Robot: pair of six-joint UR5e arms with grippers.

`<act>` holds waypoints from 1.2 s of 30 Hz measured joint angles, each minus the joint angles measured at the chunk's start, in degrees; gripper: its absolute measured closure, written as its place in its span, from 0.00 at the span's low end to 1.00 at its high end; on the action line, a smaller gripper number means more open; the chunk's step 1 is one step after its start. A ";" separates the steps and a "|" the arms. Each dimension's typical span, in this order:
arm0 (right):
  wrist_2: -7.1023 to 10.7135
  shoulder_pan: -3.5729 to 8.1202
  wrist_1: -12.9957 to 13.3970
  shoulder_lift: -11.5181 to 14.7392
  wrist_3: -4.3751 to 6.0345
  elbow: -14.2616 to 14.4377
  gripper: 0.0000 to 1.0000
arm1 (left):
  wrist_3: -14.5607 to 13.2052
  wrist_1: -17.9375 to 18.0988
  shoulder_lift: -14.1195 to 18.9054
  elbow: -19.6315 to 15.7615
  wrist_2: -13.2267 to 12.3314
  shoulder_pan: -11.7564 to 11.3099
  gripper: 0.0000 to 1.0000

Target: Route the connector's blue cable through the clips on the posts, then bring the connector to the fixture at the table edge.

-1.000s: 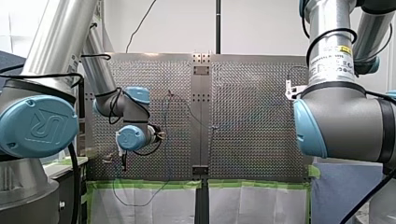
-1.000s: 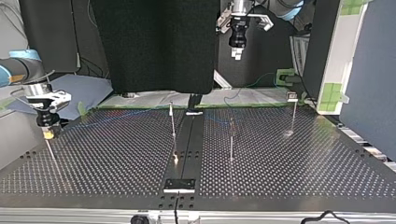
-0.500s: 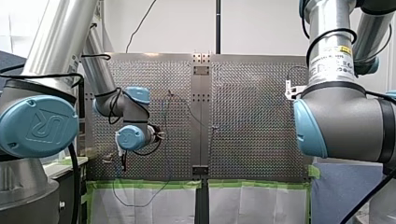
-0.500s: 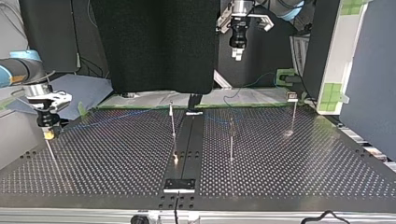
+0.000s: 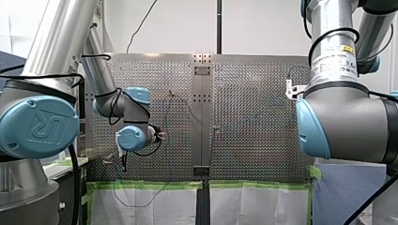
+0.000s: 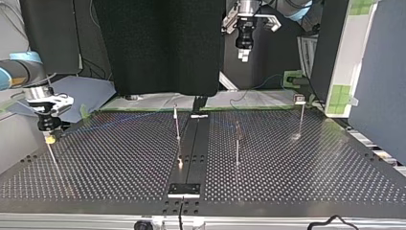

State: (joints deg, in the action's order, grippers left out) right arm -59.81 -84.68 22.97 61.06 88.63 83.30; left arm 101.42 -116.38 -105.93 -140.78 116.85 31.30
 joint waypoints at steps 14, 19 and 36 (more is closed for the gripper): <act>2.21 0.07 -0.33 -0.06 0.24 -0.04 0.38 | -0.01 0.00 0.00 0.00 -0.17 -0.18 0.02; 2.22 -0.03 -0.34 -0.14 0.24 -0.02 0.20 | -0.08 0.00 0.00 0.00 -0.20 -0.31 0.02; 2.20 -0.01 -0.35 -0.14 0.24 0.00 0.17 | -0.15 0.00 0.00 0.00 0.00 -0.54 0.02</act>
State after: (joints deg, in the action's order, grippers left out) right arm -57.61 -84.69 22.62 60.92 88.87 83.30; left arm 101.27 -116.38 -105.94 -140.78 116.86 30.76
